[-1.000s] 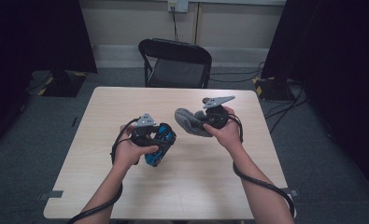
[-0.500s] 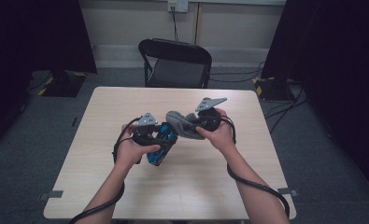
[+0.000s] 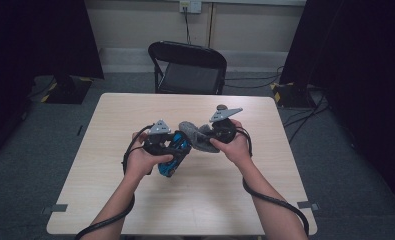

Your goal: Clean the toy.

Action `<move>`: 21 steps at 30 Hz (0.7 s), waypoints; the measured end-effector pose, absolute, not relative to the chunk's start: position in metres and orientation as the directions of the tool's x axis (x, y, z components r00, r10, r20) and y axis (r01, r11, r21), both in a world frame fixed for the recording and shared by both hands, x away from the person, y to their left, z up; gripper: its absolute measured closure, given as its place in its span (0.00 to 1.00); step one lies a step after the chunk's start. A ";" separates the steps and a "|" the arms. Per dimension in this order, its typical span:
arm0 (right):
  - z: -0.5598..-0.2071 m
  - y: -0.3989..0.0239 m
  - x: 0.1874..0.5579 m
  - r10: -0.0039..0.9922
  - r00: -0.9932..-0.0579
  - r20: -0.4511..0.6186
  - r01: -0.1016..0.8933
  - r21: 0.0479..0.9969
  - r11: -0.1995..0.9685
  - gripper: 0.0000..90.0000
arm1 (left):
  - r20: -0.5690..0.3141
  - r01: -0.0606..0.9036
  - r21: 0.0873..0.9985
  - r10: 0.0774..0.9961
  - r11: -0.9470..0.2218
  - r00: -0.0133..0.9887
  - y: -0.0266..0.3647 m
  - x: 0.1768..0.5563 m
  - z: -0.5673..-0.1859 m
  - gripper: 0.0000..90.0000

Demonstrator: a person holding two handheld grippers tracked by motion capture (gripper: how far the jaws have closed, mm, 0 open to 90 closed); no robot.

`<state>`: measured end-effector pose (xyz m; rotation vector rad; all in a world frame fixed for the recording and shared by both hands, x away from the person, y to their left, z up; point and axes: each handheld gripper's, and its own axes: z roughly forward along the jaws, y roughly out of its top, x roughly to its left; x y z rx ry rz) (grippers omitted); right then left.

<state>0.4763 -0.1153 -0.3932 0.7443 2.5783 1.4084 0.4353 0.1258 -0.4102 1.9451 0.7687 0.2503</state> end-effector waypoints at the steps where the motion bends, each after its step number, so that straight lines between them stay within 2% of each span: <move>1: -0.393 -0.116 0.476 0.470 -0.872 0.135 0.367 0.815 0.447 0.88 | -0.151 0.408 0.861 0.612 -0.304 0.776 0.125 0.436 -0.410 0.28; 12: -0.404 -0.111 0.474 0.471 -0.874 0.115 0.374 0.778 0.505 0.88 | -0.161 0.410 0.864 0.612 -0.291 0.774 0.125 0.438 -0.410 0.28; 21: -0.418 -0.104 0.468 0.455 -0.878 0.148 0.386 0.779 0.493 0.88 | -0.159 0.410 0.864 0.614 -0.292 0.773 0.125 0.440 -0.409 0.28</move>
